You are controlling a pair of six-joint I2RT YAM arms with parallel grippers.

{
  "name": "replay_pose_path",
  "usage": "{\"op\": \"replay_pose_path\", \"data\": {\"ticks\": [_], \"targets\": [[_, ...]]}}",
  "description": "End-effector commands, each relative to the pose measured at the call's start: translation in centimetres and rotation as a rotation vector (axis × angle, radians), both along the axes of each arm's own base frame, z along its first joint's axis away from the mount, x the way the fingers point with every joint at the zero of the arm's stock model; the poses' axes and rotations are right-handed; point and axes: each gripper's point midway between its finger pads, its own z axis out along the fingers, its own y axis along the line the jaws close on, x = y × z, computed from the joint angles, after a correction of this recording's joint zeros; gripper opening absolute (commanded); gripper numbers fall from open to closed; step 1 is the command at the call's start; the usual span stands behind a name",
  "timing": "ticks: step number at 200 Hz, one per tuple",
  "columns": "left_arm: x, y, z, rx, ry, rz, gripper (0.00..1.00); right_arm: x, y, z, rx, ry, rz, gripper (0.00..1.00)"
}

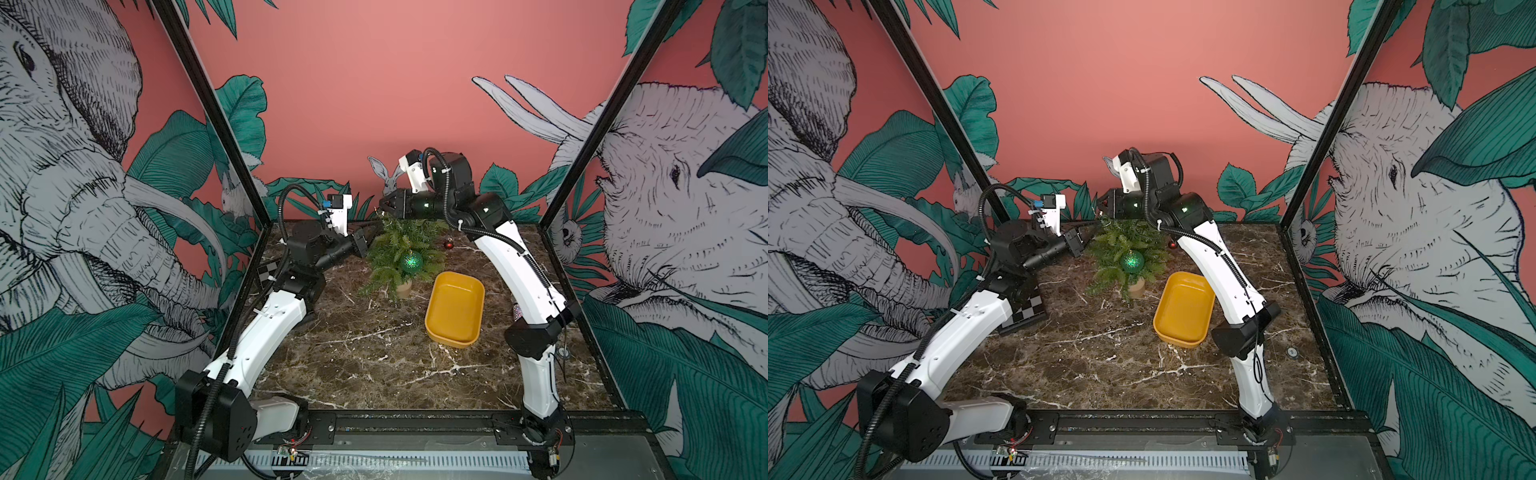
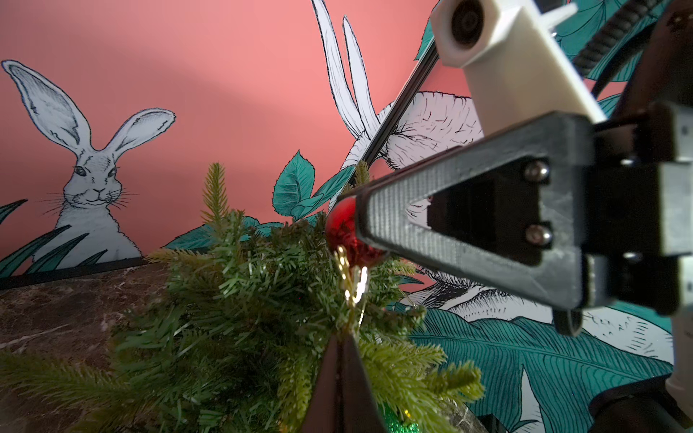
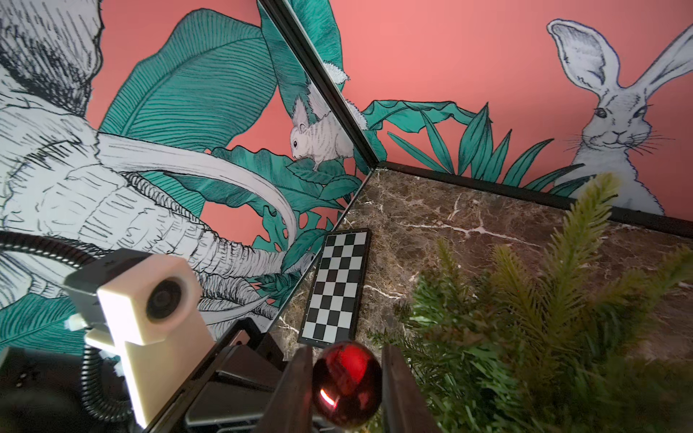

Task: Decorate the small christmas tree with ornaments
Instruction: Hang an ornament on the christmas tree.

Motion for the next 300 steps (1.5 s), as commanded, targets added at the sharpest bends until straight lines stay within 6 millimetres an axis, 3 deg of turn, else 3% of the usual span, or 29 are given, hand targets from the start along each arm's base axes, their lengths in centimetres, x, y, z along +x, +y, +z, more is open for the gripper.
{"op": "replay_pose_path", "data": {"ticks": [1,146,248,300], "targets": [[0.4,0.3,-0.2,0.004,-0.010,0.018,0.00,0.3,0.0,0.5,-0.010,-0.040,-0.014,0.26],[1.0,0.0,-3.1,0.042,0.067,0.014,0.00,0.6,-0.1,0.2,-0.032,-0.055,-0.026,0.27],[1.0,-0.2,-2.7,0.026,0.065,0.002,0.00,0.8,0.4,-0.3,-0.027,-0.038,-0.011,0.29],[0.7,0.3,-2.6,0.028,0.060,0.025,0.05,0.9,0.5,-0.2,-0.022,-0.044,-0.013,0.36]]}}
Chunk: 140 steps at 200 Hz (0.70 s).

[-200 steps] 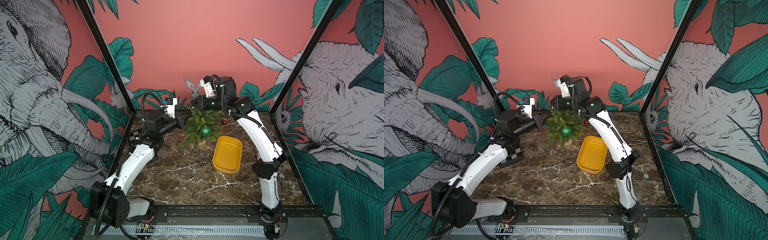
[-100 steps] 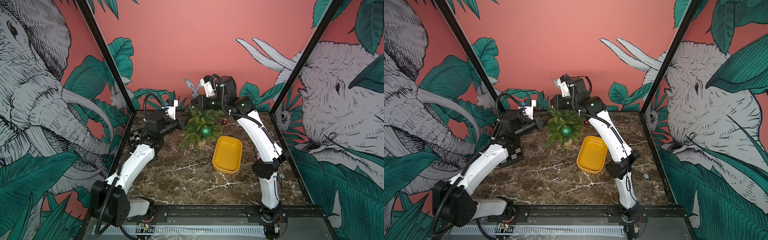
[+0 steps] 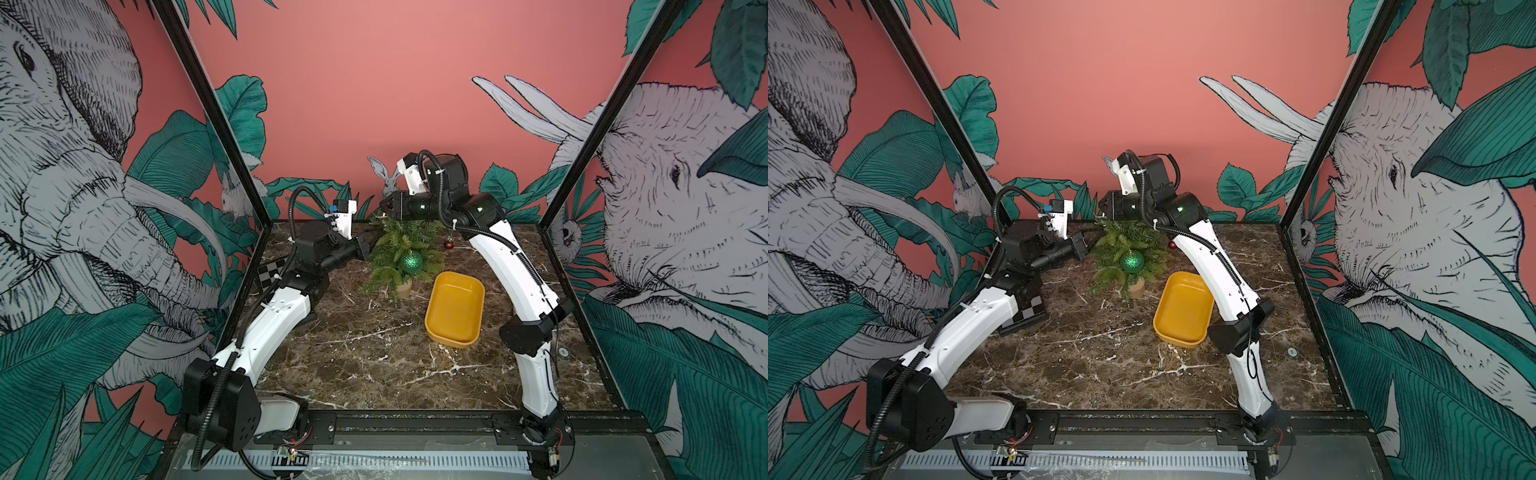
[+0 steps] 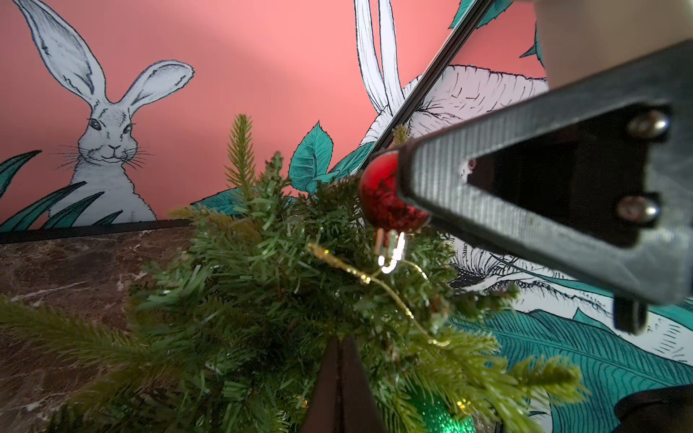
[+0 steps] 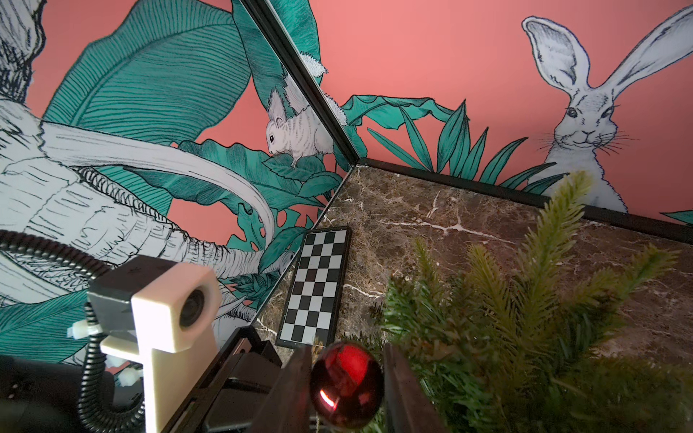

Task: Decorate the small christmas tree with ornaments
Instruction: Hang an ornament on the christmas tree.

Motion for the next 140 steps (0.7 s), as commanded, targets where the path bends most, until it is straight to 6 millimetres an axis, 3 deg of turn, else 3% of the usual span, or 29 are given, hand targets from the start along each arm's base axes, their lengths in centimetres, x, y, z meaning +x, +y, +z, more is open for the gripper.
{"op": "replay_pose_path", "data": {"ticks": [1,22,101,140], "targets": [[-0.5,0.7,0.9,-0.014,-0.026,0.023,0.05,-0.3,0.4,1.3,0.026,-0.034,0.015,0.37],[-0.5,0.8,0.8,-0.012,-0.024,0.025,0.07,-0.3,0.4,1.3,0.028,-0.031,0.016,0.42],[-1.2,1.3,0.5,0.005,-0.025,0.045,0.07,-1.1,0.4,2.7,0.060,-0.055,0.040,0.42],[-2.2,2.5,0.6,0.041,-0.034,0.090,0.15,-1.9,0.0,4.0,0.076,-0.093,0.061,0.43]]}}
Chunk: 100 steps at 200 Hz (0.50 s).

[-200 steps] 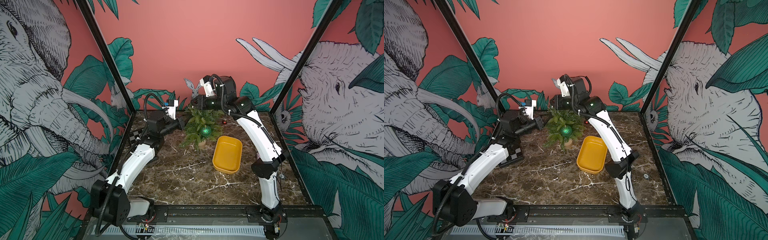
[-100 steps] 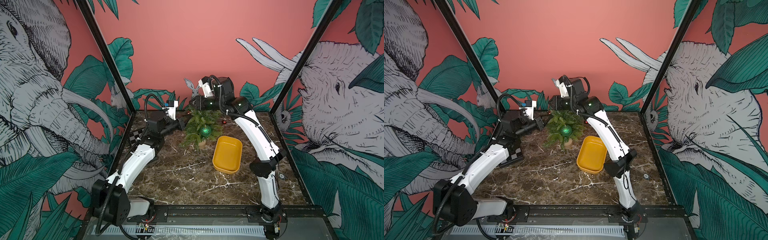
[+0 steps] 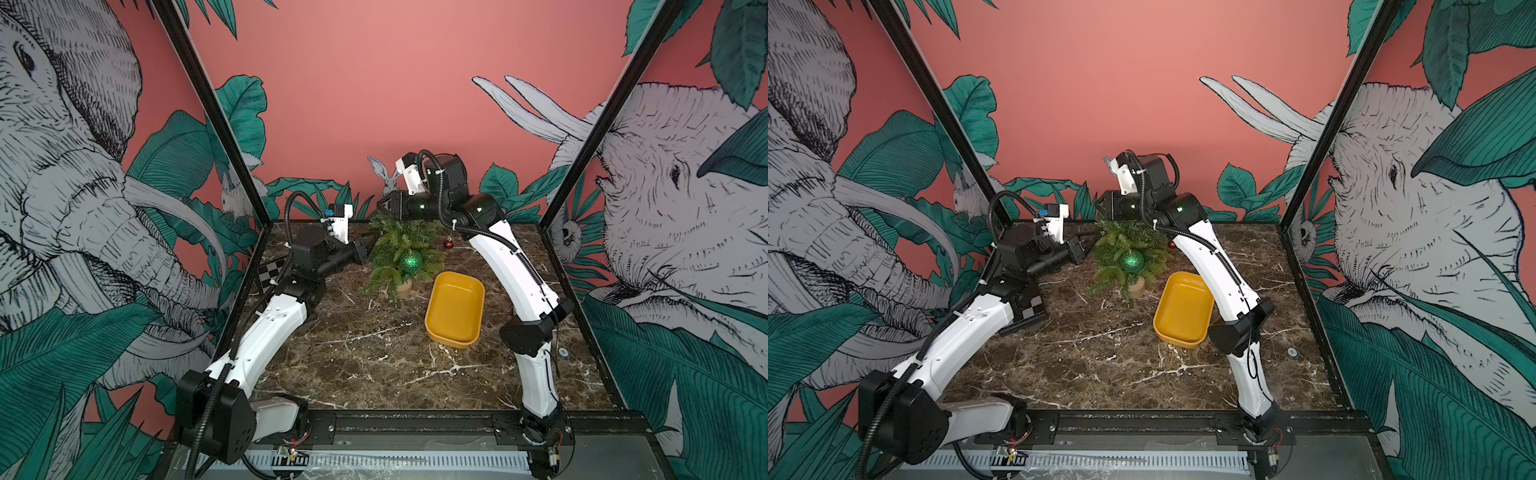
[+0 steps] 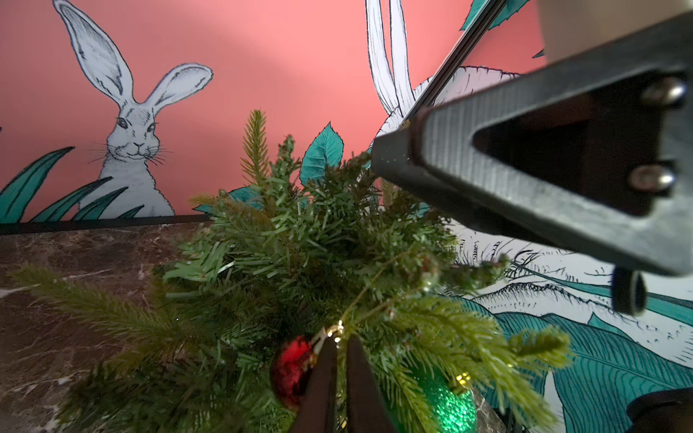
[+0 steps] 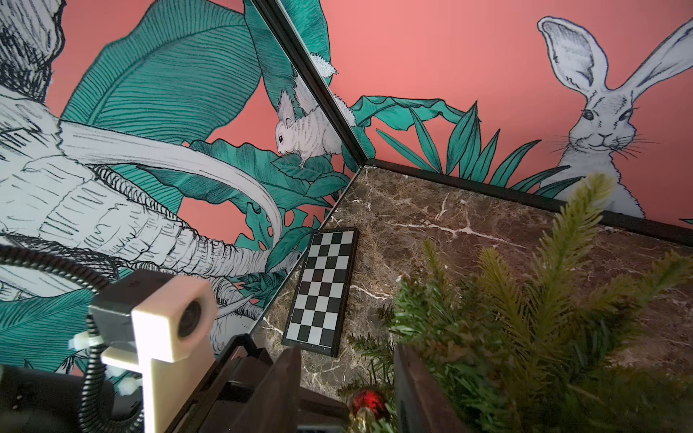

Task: Decorate the small christmas tree with ornaments
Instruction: Hang an ornament on the christmas tree.

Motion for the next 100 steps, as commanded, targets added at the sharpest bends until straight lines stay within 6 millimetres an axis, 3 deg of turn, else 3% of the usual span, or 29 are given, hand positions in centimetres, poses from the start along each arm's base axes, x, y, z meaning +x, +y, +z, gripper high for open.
{"op": "replay_pose_path", "data": {"ticks": [1,35,57,88,100], "targets": [[-1.0,1.3,0.7,0.027,-0.030,0.042,0.16,-1.6,-0.4,3.8,0.058,-0.089,0.033,0.43],[-1.8,1.9,1.1,0.047,-0.041,0.063,0.23,-2.5,-0.7,4.8,0.072,-0.110,0.053,0.49],[-2.1,2.1,1.2,0.051,-0.037,0.069,0.34,-3.0,-1.2,5.3,0.071,-0.122,0.055,0.54],[-2.8,2.2,1.4,0.056,-0.028,0.058,0.48,-4.2,-2.5,5.9,0.052,-0.146,0.044,0.64],[-3.3,2.1,1.3,0.060,-0.014,0.042,0.49,-4.8,-3.3,6.1,0.045,-0.156,0.032,0.70]]}}
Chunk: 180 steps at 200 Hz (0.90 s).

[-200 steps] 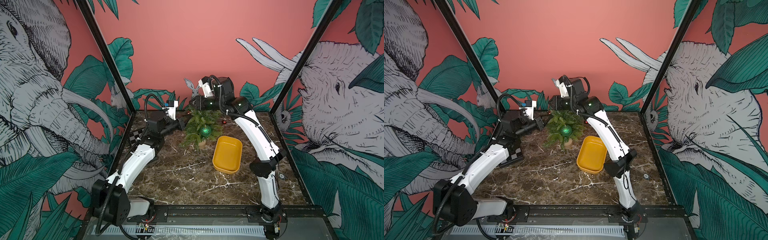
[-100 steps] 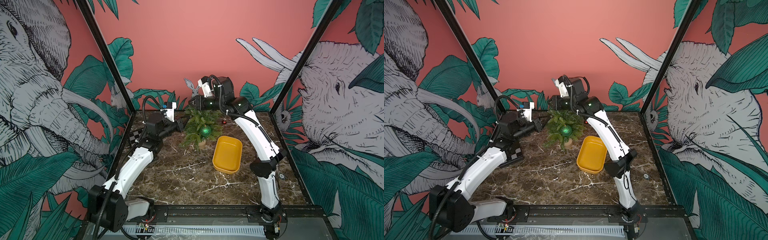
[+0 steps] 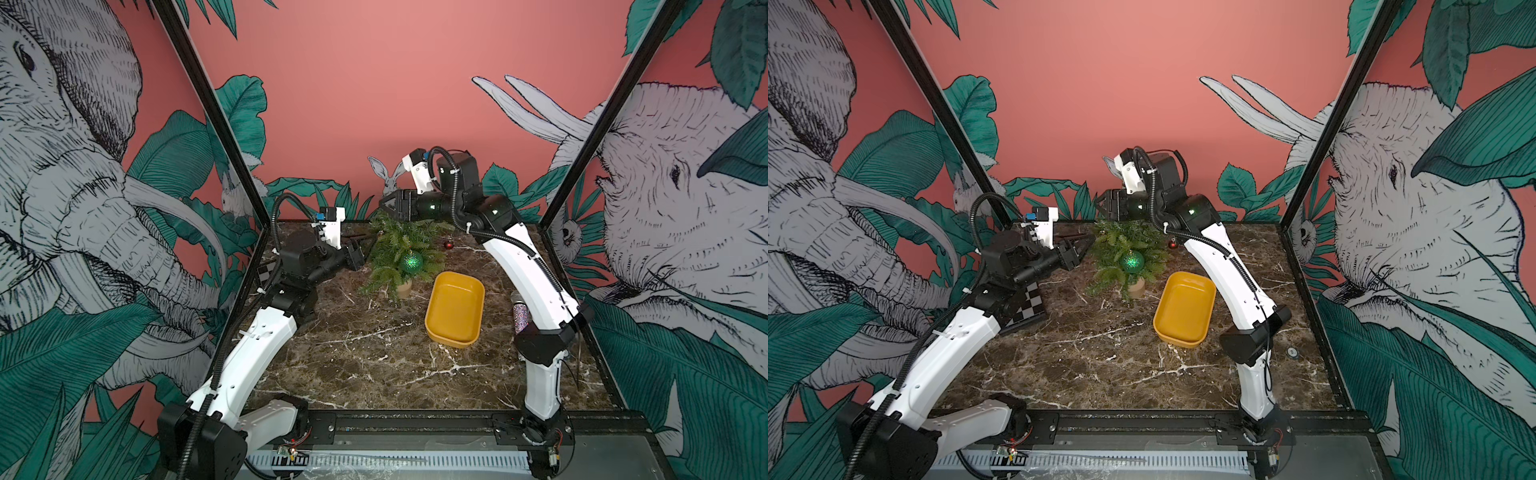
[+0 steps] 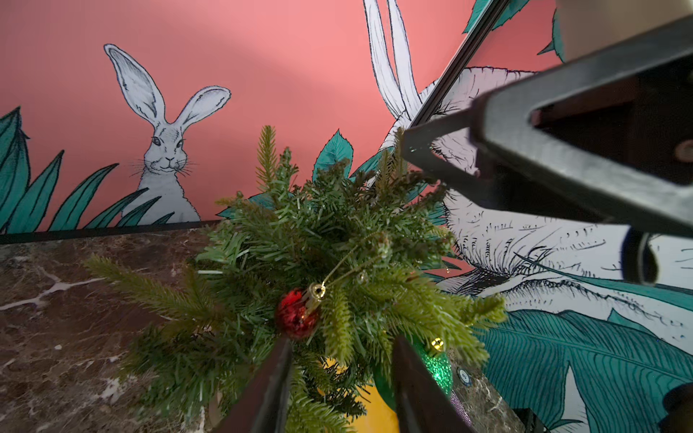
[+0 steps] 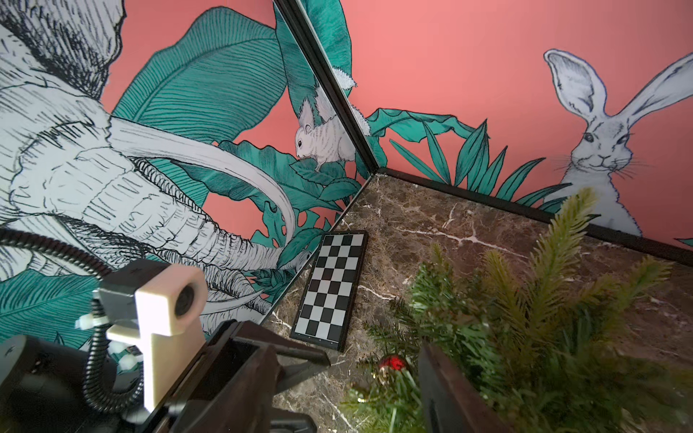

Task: Decorate the small christmas tree with ornaments
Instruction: Hang an ornament on the christmas tree, then reset both arms

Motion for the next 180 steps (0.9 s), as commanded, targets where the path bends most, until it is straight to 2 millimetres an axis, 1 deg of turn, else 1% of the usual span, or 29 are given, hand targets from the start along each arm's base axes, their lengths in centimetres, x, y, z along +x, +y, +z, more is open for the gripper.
{"op": "replay_pose_path", "data": {"ticks": [1,2,3,5,6,8,22,39,44,48,50,54,55,56,57,58,60,62,101,116,134,148,164,180], "targets": [[-1.2,0.4,0.2,0.011,0.012,-0.012,0.49,-2.1,-1.6,3.3,0.033,-0.093,0.001,0.70],[-1.2,0.4,0.3,0.011,0.014,-0.014,0.49,-2.2,-1.6,3.3,0.031,-0.093,0.001,0.71],[-1.2,0.3,0.3,0.010,0.015,-0.017,0.49,-2.2,-1.7,3.3,0.031,-0.094,0.000,0.75],[-1.4,0.3,0.4,0.010,0.015,-0.024,0.50,-2.3,-1.8,3.3,0.030,-0.094,-0.002,0.91],[-1.4,0.2,0.3,0.010,0.017,-0.027,0.50,-2.3,-1.9,3.3,0.029,-0.095,-0.002,0.95],[-1.5,0.2,0.3,0.010,0.021,-0.034,0.51,-2.5,-2.0,3.2,0.028,-0.096,-0.003,0.98],[-2.2,-0.3,0.4,0.010,0.042,-0.072,0.56,-3.4,-3.0,3.3,0.032,-0.102,-0.015,0.99],[-3.0,-0.5,0.3,0.015,0.057,-0.094,0.63,-4.6,-4.3,3.0,0.036,-0.102,-0.028,0.99],[-3.2,-0.6,0.3,0.020,0.059,-0.100,0.65,-4.9,-4.6,2.6,0.030,-0.096,-0.032,0.99],[-3.4,-0.7,0.2,0.025,0.064,-0.105,0.66,-4.8,-4.5,1.7,0.017,-0.081,-0.033,0.99],[-3.5,-0.7,0.2,0.027,0.065,-0.106,0.67,-5.4,-5.1,2.4,0.029,-0.096,-0.033,0.99],[-3.7,-0.8,0.2,0.031,0.069,-0.108,0.70,-5.9,-5.5,2.4,0.029,-0.098,-0.036,0.99],[-3.7,-0.8,0.2,0.032,0.071,-0.109,0.71,-5.9,-5.6,2.3,0.028,-0.096,-0.037,0.99],[-3.7,-0.8,0.1,0.034,0.071,-0.109,0.77,-6.0,-5.7,2.2,0.026,-0.095,-0.038,0.99],[-3.8,-0.8,0.1,0.035,0.073,-0.110,0.88,-6.1,-5.8,2.2,0.026,-0.094,-0.039,0.99],[-3.8,-0.8,0.1,0.036,0.072,-0.111,0.94,-6.1,-5.8,2.2,0.025,-0.094,-0.039,0.99],[-3.9,-0.9,0.0,0.038,0.076,-0.113,0.98,-6.2,-6.0,1.8,0.020,-0.089,-0.040,0.99],[-4.0,-0.9,0.0,0.041,0.076,-0.115,0.99,-6.4,-6.1,1.8,0.019,-0.088,-0.042,0.99],[-5.0,-2.0,-0.5,0.082,0.109,-0.144,1.00,-8.3,-9.1,-2.3,-0.032,-0.020,-0.069,0.99],[-5.2,-2.3,-1.0,0.108,0.127,-0.142,1.00,-8.8,-10.4,-3.8,-0.048,0.001,-0.088,0.99],[-5.5,-2.7,-1.8,0.135,0.151,-0.147,1.00,-9.5,-11.7,-5.0,-0.050,0.023,-0.104,0.99],[-5.7,-3.0,-2.5,0.151,0.173,-0.152,1.00,-10.2,-12.3,-5.7,-0.055,0.030,-0.101,0.99],[-6.1,-3.1,-3.1,0.166,0.189,-0.151,1.00,-11.0,-13.0,-6.9,-0.068,0.033,-0.097,0.99],[-6.5,-2.5,-3.9,0.186,0.204,-0.122,1.00,-11.5,-14.1,-8.5,-0.086,0.047,-0.117,0.99]]}}
